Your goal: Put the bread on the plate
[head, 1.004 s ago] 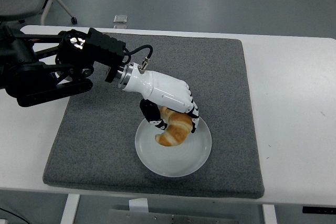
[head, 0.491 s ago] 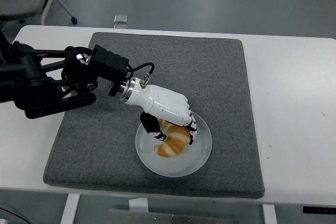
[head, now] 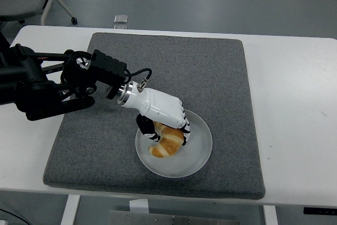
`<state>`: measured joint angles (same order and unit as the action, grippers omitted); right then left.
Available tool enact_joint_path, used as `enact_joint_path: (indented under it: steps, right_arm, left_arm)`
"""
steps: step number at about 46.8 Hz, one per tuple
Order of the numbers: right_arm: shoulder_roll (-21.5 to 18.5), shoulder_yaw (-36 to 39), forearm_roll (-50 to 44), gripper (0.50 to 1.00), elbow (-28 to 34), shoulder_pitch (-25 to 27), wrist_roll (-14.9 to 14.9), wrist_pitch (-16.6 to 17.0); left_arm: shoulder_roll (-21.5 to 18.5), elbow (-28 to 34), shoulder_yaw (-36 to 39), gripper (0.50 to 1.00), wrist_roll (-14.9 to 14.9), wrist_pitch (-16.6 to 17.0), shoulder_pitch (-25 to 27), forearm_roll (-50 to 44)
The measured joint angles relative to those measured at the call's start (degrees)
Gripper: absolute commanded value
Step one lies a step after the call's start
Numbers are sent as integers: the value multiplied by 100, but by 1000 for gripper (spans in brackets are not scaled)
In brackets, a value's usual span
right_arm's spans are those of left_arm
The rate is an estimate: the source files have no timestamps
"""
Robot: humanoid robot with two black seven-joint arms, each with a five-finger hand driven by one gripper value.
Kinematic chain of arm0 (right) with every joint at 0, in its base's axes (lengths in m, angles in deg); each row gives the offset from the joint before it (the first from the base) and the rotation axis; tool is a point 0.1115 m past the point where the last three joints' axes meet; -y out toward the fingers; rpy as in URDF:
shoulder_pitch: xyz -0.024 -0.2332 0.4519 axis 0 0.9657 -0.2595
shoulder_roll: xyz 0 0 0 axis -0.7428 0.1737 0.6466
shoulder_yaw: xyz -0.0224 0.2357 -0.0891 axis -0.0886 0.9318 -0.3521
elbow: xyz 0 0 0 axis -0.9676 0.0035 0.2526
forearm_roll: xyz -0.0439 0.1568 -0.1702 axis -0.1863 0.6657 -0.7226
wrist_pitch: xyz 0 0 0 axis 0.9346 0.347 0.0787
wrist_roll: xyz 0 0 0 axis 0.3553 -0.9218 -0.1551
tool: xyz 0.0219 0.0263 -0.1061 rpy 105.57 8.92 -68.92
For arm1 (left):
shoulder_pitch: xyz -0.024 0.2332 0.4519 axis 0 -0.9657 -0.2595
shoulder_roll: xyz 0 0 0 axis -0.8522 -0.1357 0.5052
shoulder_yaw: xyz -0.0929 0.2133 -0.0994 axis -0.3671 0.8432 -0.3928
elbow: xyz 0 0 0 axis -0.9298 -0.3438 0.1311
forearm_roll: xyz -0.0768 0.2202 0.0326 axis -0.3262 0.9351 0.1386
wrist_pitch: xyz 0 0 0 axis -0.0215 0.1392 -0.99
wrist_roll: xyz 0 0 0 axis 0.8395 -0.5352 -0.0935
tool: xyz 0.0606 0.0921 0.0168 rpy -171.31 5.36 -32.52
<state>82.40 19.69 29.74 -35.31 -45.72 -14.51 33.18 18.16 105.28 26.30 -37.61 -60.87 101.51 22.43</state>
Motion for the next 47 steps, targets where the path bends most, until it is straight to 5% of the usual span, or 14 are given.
enact_joint_path:
  steps: [21,38,47]
  right_arm:
    - [0,0,0,930,-2,0,0,0]
    - [0,0,0,930,-3,0,0,0]
    - [0,0,0,932,-1,0,0,0]
  left_arm:
    - [55,-67,28,500,0,42,-104,8]
    - [55,-87,-17,977,0,48,-171,-159]
    - [55,-87,-33,992,0,49,-175,-354]
